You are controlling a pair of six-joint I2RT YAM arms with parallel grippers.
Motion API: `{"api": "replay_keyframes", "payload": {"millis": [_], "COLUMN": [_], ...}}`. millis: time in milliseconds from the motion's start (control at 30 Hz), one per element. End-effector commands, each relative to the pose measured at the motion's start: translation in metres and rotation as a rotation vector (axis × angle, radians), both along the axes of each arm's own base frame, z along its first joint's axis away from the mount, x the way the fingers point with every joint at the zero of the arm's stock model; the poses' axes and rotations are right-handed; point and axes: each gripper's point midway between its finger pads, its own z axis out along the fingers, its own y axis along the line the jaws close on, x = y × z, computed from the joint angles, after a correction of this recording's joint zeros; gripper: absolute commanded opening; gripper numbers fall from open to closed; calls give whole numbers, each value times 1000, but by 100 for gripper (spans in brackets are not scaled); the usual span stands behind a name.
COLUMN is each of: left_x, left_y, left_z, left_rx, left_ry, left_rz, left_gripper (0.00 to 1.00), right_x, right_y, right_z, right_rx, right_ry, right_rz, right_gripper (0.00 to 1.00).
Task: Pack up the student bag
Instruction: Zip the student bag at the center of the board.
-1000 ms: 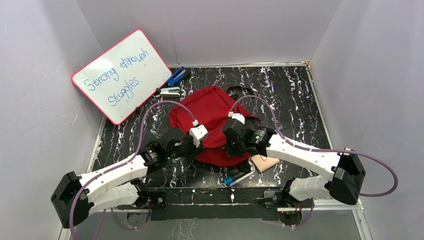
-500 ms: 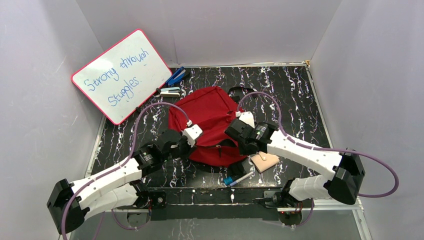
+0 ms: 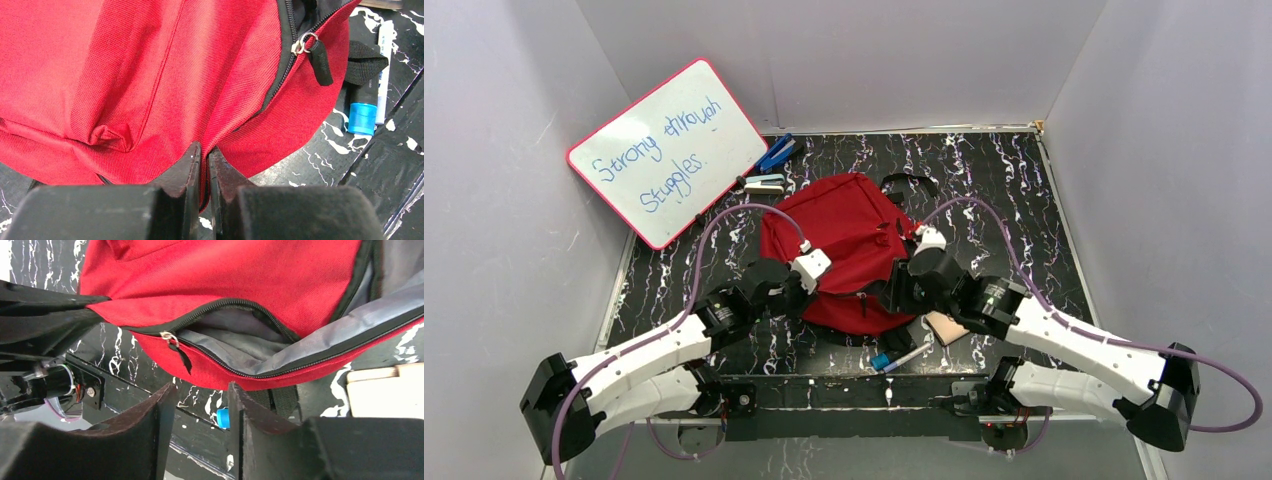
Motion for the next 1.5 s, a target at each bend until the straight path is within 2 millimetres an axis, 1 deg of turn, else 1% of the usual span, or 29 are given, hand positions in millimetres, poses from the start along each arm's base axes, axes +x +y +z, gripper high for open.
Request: {"api": "replay_keyframes", "payload": {"millis": [0,67,233,333,433,500,567,733,833,900,1067,1133,1233,1300,1367,1467], "left_x": [7,7,8,8,7,7,7,2,2,4,4,4,4,4,5,5], "left_y": [-8,-8,-10,-10,-9,-9,-9,-13,-13,-17,-17,-17,-17,-16,-14,-11], "left_z": [16,17,16,16,16,17,17,15,15,19,19,18,19,19,19,20], "left_rx": [-50,-55,-58,-56,-59,-62,-64,-72,-73,-92,-92,-92,-97,-97,-93,-85], "left_ry": [-32,-38,-38,-36,-35,-37,-37,-18,-13,-28,-29,-27,-27,-29,-30,-35], "left_rz": [-3,-2,-3,-2,-1,-1,0,-26,-30,-32,-32,-31,-28,-25,-18,-7], "left_gripper": [0,0,0,0,0,0,0,0,0,0,0,0,0,0,0,0], "right_x": [-3,-5,-11,-9,-2,3,7,14,16,18,21,21,24,24,26,28], "right_y": [30,33,47,53,51,44,42,45,53,58,67,65,60,51,44,30], "right_z": [-4,-11,-20,-23,-25,-34,-39,-48,-49,-47,-37,-40,-45,-52,-54,-50], "right_rx": [187,179,191,200,179,134,105,86,90,104,144,130,105,61,33,-7], "right_ry": [9,-2,-56,-84,-114,-107,-105,-123,-138,-154,-193,-190,-174,-164,-168,-179], "right_rz": [-19,-12,21,22,-7,-52,-80,-97,-79,-63,-38,-43,-83,-106,-128,-163], "right_gripper": [54,57,56,56,55,53,53,51,49,48,45,42,32,26,18,4]}}
